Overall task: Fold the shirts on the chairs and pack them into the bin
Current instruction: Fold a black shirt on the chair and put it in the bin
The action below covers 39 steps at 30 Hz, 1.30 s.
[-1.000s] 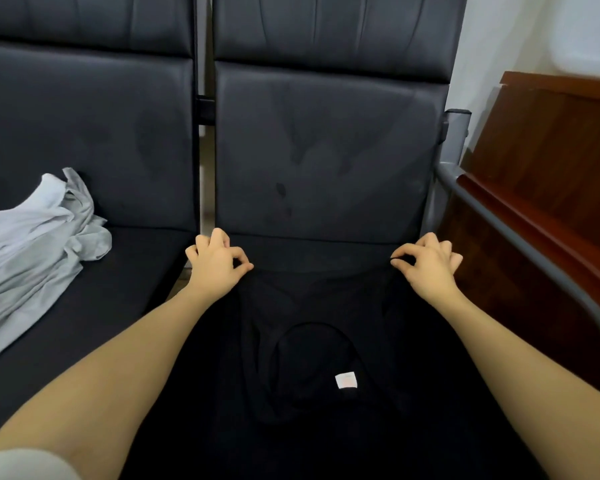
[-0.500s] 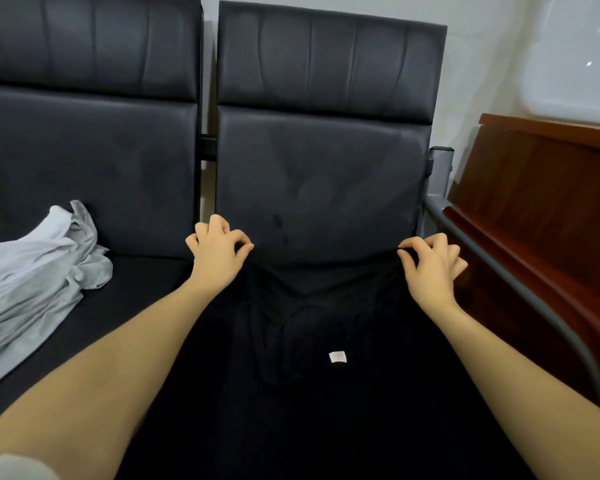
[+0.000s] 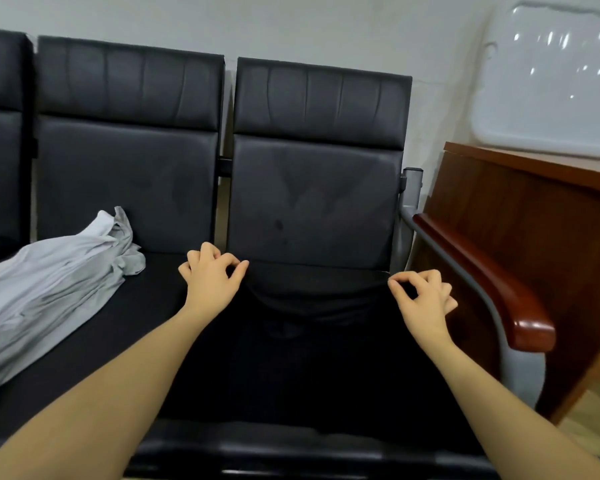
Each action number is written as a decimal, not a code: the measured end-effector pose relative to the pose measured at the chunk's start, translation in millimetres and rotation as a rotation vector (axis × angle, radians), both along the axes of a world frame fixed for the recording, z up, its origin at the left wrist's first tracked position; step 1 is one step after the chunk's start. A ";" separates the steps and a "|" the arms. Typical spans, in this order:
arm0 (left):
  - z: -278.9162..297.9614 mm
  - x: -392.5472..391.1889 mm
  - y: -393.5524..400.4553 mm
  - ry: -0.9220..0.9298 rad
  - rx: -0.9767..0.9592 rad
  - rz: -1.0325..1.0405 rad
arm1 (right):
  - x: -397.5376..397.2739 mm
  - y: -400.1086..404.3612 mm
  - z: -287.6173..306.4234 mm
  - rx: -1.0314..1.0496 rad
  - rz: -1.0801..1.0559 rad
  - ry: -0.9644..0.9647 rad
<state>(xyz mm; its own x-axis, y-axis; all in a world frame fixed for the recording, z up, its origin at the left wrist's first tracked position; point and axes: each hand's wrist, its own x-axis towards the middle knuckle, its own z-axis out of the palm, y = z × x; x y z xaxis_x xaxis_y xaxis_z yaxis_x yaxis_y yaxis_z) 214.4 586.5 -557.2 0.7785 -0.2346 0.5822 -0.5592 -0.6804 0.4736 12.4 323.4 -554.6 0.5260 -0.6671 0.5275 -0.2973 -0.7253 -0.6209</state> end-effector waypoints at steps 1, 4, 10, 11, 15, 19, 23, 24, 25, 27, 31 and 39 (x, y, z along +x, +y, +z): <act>-4.3 -8.2 6.3 -0.002 -0.005 -0.002 | -9.5 6.7 -2.9 0.015 0.009 0.002; -15.9 -32.6 24.9 -0.015 -0.013 0.003 | -37.8 24.4 -12.3 0.044 0.025 0.004; -41.0 -71.0 57.2 0.006 0.000 0.029 | -84.7 51.4 -36.3 0.067 0.034 0.043; -46.3 -76.1 61.6 0.006 0.002 0.031 | -90.2 54.9 -40.9 0.068 0.034 0.057; -76.0 -97.9 76.0 -0.032 -0.012 0.035 | -107.8 63.8 -57.2 0.040 -0.015 0.178; -96.3 -113.9 82.1 -0.086 0.185 0.052 | -113.1 71.8 -65.3 -0.103 -0.064 0.364; -83.3 -119.5 62.1 -0.139 0.378 -0.035 | -97.1 76.4 -61.9 -0.223 0.008 0.413; -76.9 -121.2 53.2 -0.114 0.407 -0.085 | -91.1 76.9 -62.5 -0.232 0.048 0.458; -71.4 -122.8 44.0 -0.077 0.432 -0.133 | -85.5 77.4 -64.9 -0.217 0.090 0.529; -65.1 -125.7 27.7 0.048 0.482 -0.222 | -78.8 77.2 -73.9 -0.148 0.155 0.719; -70.5 -126.5 12.0 0.366 0.729 -0.403 | -80.7 65.8 -83.3 -0.069 0.177 0.938; -75.1 -125.1 24.8 0.512 0.929 -0.430 | -90.4 56.0 -81.6 -0.078 0.192 0.990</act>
<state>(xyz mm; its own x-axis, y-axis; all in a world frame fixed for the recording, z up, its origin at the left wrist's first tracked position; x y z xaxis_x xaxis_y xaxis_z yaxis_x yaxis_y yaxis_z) 89.3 611.3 -632.3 0.6255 -0.7128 -0.3174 -0.7168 -0.6856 0.1271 -78.0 379.4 -636.1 0.8455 -0.5077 -0.1653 -0.5271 -0.8430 -0.1069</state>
